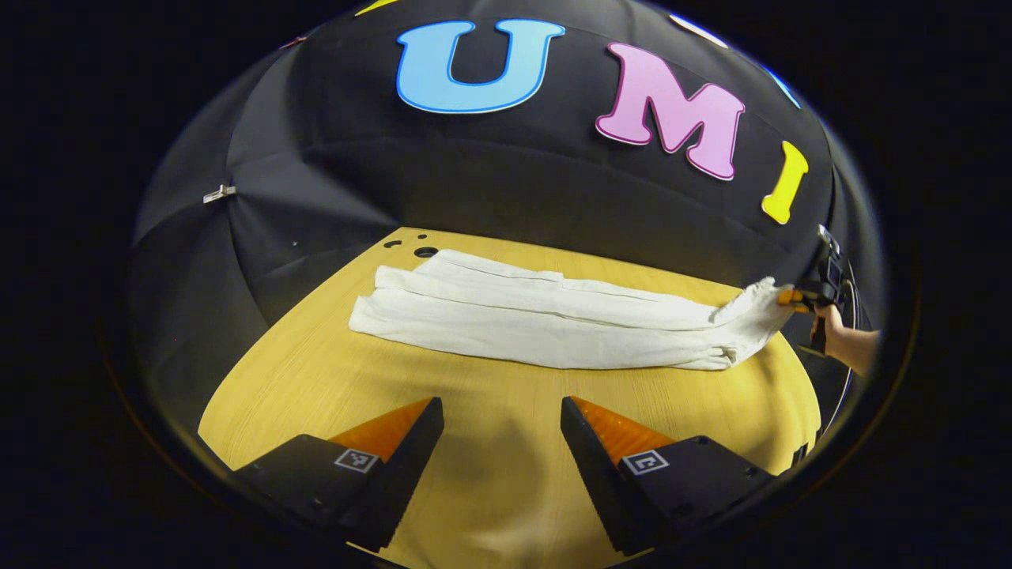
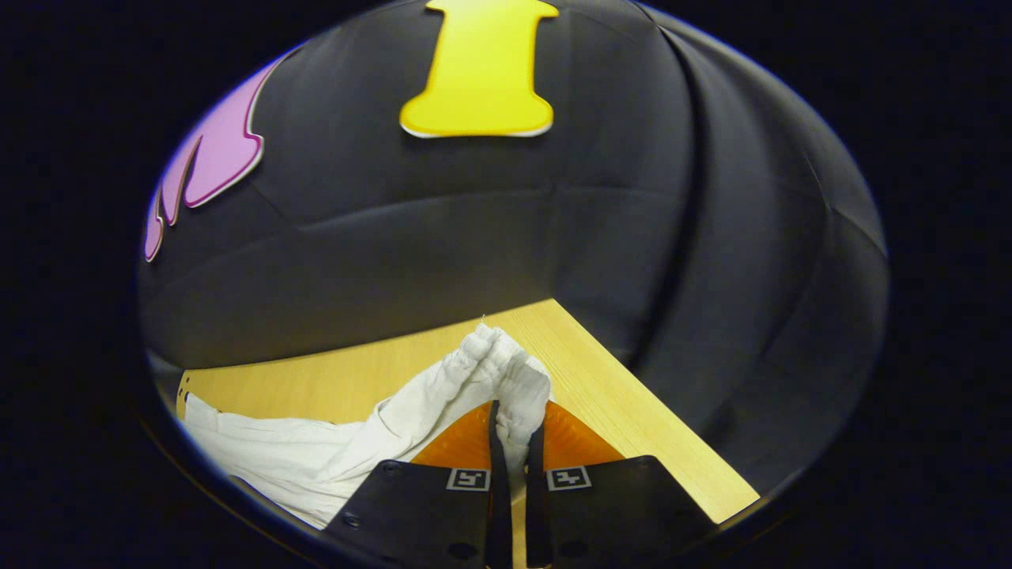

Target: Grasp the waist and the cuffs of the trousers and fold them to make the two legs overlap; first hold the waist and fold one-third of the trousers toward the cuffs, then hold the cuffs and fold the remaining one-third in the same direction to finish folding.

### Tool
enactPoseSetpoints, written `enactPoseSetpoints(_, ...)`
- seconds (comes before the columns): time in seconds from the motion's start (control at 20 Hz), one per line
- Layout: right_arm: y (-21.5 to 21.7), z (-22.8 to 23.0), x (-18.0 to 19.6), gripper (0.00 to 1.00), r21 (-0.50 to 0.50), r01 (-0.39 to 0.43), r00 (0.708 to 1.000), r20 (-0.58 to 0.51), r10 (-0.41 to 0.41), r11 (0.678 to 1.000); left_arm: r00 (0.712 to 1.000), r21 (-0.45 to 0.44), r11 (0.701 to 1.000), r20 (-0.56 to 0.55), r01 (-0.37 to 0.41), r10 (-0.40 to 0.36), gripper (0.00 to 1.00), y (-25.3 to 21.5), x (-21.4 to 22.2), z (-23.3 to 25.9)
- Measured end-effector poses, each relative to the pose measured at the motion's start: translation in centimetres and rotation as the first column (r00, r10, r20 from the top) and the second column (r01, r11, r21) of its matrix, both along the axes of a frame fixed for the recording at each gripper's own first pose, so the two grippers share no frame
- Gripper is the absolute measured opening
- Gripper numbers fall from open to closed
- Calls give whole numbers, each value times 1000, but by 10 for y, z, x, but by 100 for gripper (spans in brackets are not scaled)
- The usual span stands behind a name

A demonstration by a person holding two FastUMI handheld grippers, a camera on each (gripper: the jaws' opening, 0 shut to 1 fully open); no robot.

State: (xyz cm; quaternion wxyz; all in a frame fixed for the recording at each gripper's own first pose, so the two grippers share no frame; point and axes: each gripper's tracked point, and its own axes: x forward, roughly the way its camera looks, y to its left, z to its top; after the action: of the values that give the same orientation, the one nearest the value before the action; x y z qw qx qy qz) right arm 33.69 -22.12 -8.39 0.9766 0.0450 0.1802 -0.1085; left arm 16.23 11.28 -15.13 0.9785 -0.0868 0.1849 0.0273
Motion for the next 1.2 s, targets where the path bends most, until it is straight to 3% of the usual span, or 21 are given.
enactPoseSetpoints(0.2, 41, 53, 2, 11, -57, -93, 991, 89, 98, 994, 1000, -8, 1000, 11, 17, -17, 96, -4, -1, 0)
enactPoseSetpoints(0.3, 54, 76, -5, 11, -66, -130, 982, 132, 138, 989, 999, -61, 998, 34, 0, 2, 96, -6, 1, 5)
enactPoseSetpoints(0.55, 102, 96, -12, 11, -63, -225, 956, 178, 233, 972, 995, -140, 990, 91, -30, 43, 96, -3, 6, 15)
enactPoseSetpoints(0.85, 185, 85, -19, 10, -9, -326, 928, 190, 322, 945, 991, -185, 980, 105, -67, 87, 96, 17, 16, 8)
enactPoseSetpoints(1.2, 292, 24, -52, 11, 8, -454, 884, 133, 449, 891, 988, -187, 976, 89, -111, 129, 96, 44, 20, 1)
